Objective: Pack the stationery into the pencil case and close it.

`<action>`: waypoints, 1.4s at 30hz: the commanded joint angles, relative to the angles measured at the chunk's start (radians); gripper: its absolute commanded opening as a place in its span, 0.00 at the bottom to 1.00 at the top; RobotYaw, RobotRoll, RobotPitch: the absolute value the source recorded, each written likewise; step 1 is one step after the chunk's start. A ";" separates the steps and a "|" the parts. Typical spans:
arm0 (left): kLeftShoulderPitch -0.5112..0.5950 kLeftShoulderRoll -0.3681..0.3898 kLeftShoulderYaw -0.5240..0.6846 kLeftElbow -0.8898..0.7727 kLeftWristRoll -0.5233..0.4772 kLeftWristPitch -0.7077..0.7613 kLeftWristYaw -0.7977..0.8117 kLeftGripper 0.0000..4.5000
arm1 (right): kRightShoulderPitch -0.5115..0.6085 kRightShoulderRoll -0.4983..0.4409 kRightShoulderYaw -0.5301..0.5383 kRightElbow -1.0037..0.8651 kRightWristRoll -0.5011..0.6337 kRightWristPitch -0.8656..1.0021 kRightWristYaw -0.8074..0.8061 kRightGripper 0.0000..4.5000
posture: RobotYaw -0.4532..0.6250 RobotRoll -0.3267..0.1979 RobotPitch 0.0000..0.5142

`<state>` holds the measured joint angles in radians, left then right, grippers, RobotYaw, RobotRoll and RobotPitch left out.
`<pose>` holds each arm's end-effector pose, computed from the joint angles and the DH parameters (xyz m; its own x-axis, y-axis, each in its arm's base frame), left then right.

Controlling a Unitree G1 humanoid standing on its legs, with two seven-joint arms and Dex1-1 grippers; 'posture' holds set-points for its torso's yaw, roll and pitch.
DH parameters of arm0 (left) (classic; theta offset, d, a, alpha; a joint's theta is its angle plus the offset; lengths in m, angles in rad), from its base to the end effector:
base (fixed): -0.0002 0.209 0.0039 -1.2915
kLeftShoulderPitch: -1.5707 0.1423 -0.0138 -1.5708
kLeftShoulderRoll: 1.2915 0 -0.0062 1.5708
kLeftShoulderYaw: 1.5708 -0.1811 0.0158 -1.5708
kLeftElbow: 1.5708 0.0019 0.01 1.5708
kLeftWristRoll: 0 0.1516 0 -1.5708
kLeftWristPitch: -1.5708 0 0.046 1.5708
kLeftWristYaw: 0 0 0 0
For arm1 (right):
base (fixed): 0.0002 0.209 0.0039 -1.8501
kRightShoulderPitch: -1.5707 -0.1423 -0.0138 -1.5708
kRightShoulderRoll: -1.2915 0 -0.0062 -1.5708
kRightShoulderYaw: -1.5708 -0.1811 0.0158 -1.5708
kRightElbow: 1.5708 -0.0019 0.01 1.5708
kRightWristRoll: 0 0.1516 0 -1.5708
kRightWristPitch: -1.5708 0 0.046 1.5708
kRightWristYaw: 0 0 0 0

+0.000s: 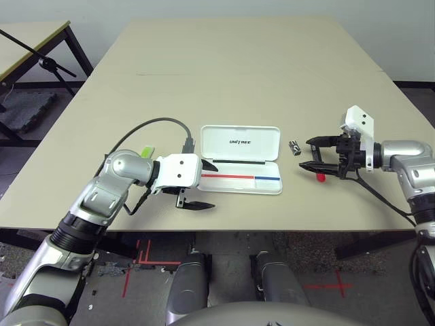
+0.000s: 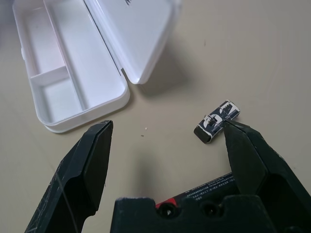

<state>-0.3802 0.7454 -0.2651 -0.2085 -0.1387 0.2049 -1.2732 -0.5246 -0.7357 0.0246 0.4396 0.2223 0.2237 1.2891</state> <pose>0.2603 0.1882 0.1701 0.1275 -0.8244 -0.5514 0.9392 -0.0784 0.3344 0.2978 -0.2958 0.1498 0.4493 0.7793 -0.4368 -0.8824 0.4636 -0.0804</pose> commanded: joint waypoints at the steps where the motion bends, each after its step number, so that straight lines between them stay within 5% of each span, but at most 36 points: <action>1: 0.015 0.007 -0.006 -0.026 -0.015 0.014 0.001 1.00 | 0.003 -0.003 -0.001 -0.003 0.005 0.004 0.004 1.00 | 0.45 0.62 0.19; 17: -0.013 -0.012 0.136 -0.084 -0.121 0.000 0.077 1.00 | 0.038 0.005 -0.112 -0.072 0.068 0.021 -0.107 1.00 | 0.44 0.62 0.20; 23: -0.035 0.015 0.173 -0.134 -0.172 0.046 0.087 1.00 | 0.079 0.073 -0.217 -0.242 0.143 0.191 -0.339 1.00 | 0.42 0.62 0.22; 30: -0.036 0.008 0.151 -0.102 -0.158 0.015 0.078 1.00 | 0.079 0.237 -0.243 -0.359 0.034 0.333 -0.814 1.00 | 0.39 0.62 0.23; 42: -0.072 -0.003 0.111 -0.037 -0.140 -0.045 0.063 1.00 | 0.171 0.429 -0.258 -0.692 -0.068 0.546 -1.235 1.00 | 0.38 0.62 0.22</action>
<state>-0.4394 0.7459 -0.1383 -0.2553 -0.2884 0.1752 -1.1998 -0.3797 -0.3218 -0.2238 -0.1966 0.1710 0.7285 0.0928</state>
